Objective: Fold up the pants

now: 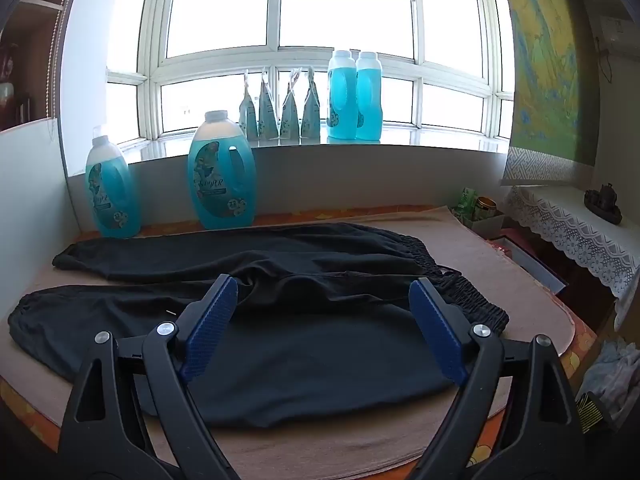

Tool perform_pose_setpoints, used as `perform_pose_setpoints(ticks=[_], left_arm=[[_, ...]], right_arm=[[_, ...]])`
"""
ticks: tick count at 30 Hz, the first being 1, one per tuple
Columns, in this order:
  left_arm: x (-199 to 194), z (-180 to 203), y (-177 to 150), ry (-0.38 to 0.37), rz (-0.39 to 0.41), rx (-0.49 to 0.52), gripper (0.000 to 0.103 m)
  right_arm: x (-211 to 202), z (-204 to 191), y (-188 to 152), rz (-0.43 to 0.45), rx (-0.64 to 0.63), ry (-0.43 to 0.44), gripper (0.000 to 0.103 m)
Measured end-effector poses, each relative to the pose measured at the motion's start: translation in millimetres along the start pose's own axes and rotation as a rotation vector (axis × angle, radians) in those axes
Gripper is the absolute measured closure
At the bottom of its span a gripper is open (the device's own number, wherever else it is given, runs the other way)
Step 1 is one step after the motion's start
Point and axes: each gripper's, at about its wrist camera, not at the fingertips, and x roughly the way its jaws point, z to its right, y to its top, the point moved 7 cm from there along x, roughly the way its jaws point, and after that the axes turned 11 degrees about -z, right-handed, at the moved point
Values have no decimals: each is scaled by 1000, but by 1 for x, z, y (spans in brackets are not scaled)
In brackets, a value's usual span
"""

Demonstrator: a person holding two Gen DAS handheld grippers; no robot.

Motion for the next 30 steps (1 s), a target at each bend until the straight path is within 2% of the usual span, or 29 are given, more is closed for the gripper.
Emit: perform_pose_setpoints(ticks=[12, 14, 30], left_arm=[[-1, -5, 2, 9, 17, 13, 0], [0, -1, 0, 19, 20, 15, 0], [-1, 2, 2, 10, 16, 15, 0]], right_arm=[[3, -17, 6, 0, -1, 18, 13], [1, -6, 4, 9, -6, 27, 13], [0, -8, 4, 10, -8, 24, 13]])
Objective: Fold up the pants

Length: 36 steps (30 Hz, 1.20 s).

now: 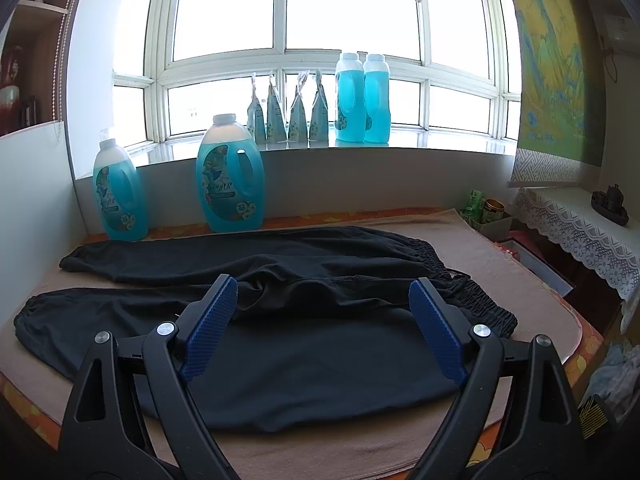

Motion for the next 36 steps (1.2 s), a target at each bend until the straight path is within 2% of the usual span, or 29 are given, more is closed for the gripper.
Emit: perform_pose_setpoints(ticks=[36], left_arm=[[6, 1, -2, -3, -19, -3, 0]], right_arm=[[3, -7, -4, -8, -2, 3, 13]])
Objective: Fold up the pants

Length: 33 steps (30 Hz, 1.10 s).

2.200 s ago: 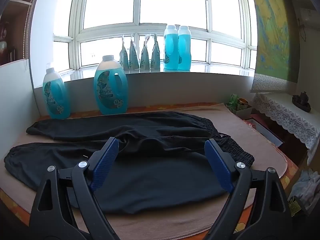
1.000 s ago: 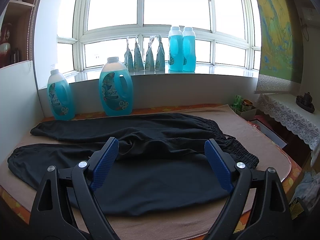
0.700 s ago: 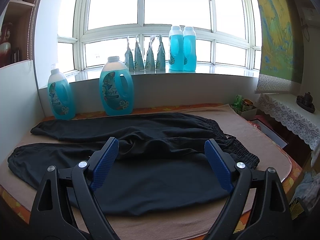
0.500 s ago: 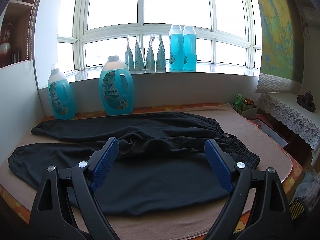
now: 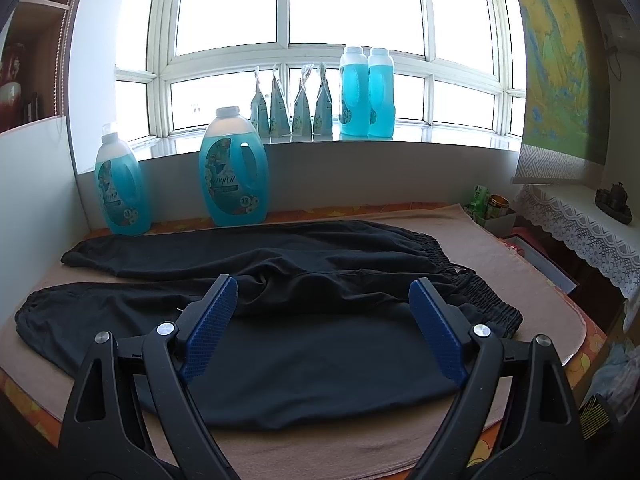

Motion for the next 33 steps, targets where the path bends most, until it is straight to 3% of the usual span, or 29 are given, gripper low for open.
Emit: perform_pose_setpoints(ticks=[17, 33], left_arm=[[4, -5, -1, 1, -1, -8, 0], [17, -38, -6, 62, -38, -21, 0]], right_arm=[[3, -5, -4, -7, -5, 2, 13], [22, -8, -5, -26, -61, 51, 13]])
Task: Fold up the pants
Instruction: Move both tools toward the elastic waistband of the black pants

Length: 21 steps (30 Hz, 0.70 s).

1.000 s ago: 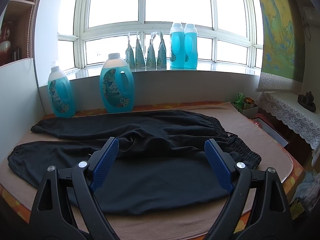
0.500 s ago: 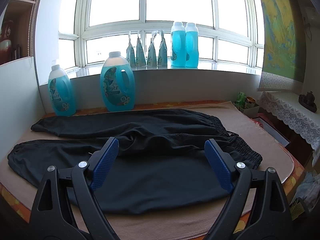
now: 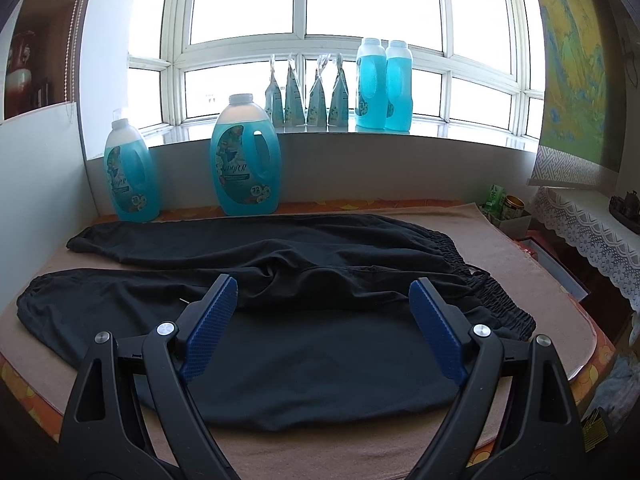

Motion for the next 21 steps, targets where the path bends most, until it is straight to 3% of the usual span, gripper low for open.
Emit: perform_pose_setpoints(ticks=[7, 21], left_arm=[[6, -21, 6, 3, -13, -19, 4], [29, -42, 23, -8, -41, -8, 33]], right_arm=[[6, -8, 17, 11, -56, 25, 13], [31, -24, 45, 27, -119, 121, 13]])
